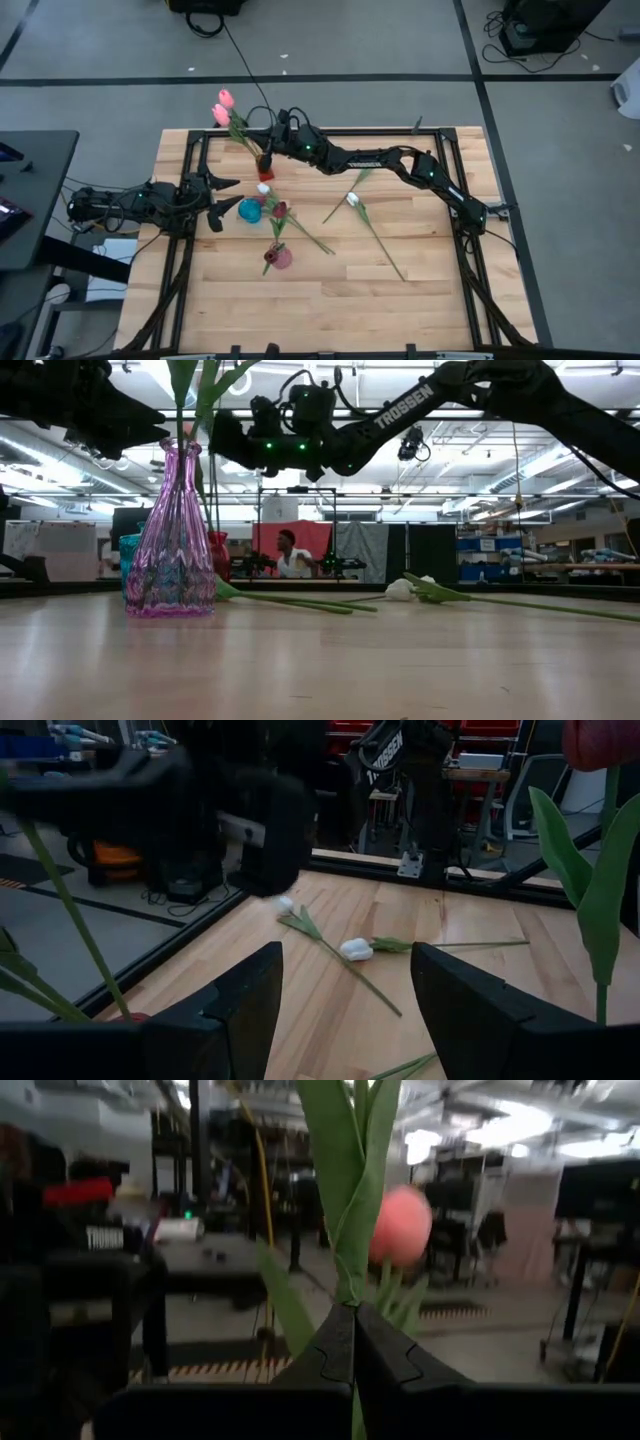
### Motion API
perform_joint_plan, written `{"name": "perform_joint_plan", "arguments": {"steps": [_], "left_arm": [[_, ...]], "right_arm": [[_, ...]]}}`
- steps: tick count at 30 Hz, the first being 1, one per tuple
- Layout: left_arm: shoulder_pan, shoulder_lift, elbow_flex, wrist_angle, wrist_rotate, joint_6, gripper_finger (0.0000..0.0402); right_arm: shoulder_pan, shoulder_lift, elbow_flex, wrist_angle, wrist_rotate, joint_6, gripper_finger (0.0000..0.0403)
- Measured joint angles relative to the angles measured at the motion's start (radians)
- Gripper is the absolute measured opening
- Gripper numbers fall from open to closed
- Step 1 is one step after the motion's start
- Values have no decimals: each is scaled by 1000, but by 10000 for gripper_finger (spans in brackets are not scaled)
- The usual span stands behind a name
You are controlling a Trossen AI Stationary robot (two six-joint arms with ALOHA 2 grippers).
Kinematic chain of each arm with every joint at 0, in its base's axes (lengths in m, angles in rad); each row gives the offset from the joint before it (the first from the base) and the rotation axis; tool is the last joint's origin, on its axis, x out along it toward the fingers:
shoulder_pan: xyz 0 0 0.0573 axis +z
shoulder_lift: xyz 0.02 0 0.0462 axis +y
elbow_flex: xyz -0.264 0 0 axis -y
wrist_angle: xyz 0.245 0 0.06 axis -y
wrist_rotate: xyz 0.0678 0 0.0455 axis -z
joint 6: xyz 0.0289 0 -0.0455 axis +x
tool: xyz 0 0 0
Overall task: Sort flowers into vase by color
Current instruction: Put the pink tulip into the red vase
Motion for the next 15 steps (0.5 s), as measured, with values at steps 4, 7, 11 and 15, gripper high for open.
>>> {"name": "perform_joint_plan", "arguments": {"steps": [4,7,11,15], "left_arm": [[0,0,0,0,0,0,227],[0,0,0,0,0,0,227],[0,0,0,0,0,0,227],[0,0,0,-3,0,0,227]], "right_arm": [[0,1,0,-81,0,23,17],[-1,1,0,-157,0,35,33],[0,3,0,-250,-22,80,64],[0,3,0,-349,-34,102,94]]}}
